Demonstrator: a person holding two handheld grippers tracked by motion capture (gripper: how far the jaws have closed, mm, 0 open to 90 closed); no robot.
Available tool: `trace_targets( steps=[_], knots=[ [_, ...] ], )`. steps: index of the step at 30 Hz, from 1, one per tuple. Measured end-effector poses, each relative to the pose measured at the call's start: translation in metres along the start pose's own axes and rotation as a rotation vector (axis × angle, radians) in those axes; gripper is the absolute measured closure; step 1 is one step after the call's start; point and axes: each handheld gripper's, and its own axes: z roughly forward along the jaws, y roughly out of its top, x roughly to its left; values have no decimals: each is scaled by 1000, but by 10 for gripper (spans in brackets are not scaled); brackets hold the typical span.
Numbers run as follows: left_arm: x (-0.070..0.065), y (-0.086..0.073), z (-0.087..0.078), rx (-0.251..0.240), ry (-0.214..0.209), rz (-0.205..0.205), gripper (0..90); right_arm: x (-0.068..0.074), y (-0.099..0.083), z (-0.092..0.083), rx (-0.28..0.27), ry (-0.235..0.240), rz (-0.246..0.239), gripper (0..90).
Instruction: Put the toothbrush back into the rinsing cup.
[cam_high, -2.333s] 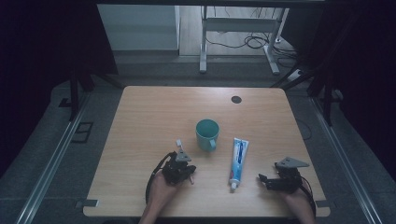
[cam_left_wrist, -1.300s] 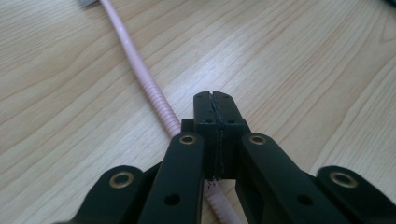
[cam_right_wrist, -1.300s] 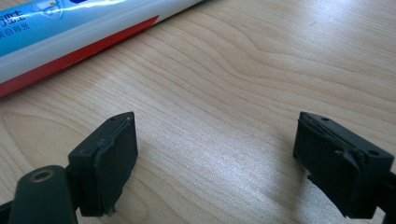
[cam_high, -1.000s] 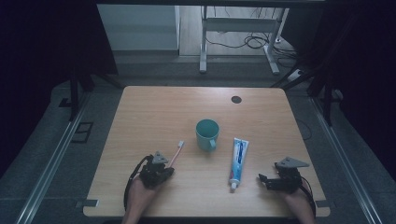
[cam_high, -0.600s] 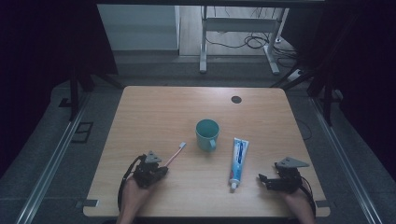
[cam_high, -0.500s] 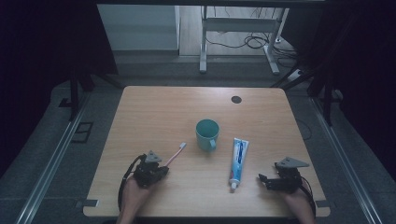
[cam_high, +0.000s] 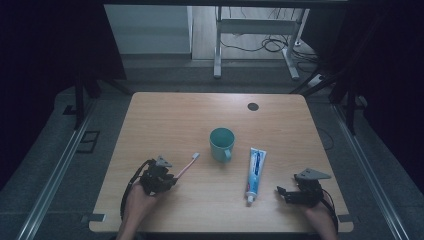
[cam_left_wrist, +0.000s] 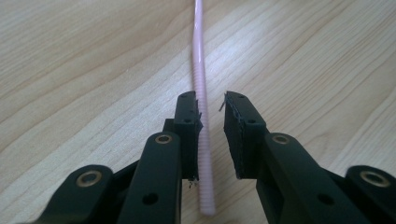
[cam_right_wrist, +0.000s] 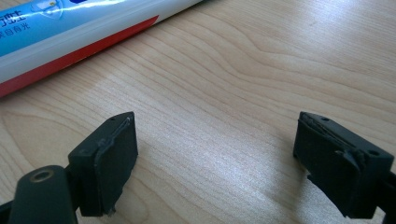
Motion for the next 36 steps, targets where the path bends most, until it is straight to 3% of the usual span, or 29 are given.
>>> trace_targets(
  steps=[13, 14, 20, 36],
  knots=[
    [3, 35, 13, 166, -5, 15, 734, 0, 0, 0, 0, 0, 0, 134],
    [3, 41, 15, 199, -2, 17, 734, 0, 0, 0, 0, 0, -1, 134],
    [4, 58, 20, 283, -4, 15, 733, 0, 0, 0, -1, 0, -2, 134],
    [5, 86, 38, 433, -18, 13, 734, 0, 0, 0, -1, 0, -2, 134]
  ],
)
